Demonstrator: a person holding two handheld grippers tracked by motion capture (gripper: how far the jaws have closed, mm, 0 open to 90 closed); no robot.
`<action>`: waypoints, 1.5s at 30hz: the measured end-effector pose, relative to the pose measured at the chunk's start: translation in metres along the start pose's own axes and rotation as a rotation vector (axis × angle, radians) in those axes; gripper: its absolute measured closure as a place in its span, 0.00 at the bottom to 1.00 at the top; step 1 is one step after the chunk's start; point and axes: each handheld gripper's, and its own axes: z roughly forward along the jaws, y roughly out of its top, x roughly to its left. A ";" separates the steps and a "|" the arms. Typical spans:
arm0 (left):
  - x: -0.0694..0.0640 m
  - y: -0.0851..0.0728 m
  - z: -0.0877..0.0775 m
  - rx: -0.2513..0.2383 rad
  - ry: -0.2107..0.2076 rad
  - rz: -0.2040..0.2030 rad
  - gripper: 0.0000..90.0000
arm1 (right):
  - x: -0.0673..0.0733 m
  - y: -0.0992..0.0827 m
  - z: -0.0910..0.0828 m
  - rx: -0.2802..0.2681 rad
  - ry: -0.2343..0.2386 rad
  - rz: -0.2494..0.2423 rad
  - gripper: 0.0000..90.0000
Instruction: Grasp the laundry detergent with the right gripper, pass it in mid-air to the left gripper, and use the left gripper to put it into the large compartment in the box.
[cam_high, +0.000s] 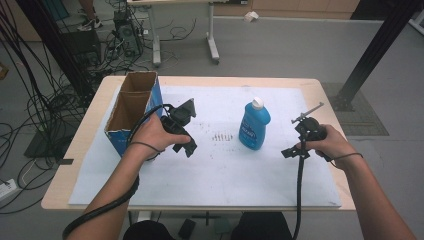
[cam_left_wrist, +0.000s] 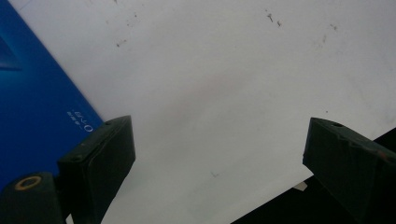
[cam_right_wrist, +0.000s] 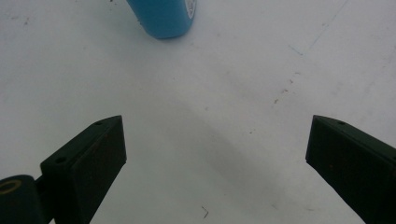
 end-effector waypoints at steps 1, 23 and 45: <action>0.000 0.000 0.000 0.000 0.001 0.001 0.11 | 0.001 -0.001 0.002 0.001 0.004 0.000 0.06; 0.000 -0.001 -0.002 -0.002 0.004 -0.001 0.11 | 0.014 -0.004 0.010 -0.015 0.031 -0.016 0.06; -0.001 -0.001 -0.002 -0.004 0.004 0.001 0.11 | 0.027 -0.008 0.021 -0.035 0.041 -0.022 0.05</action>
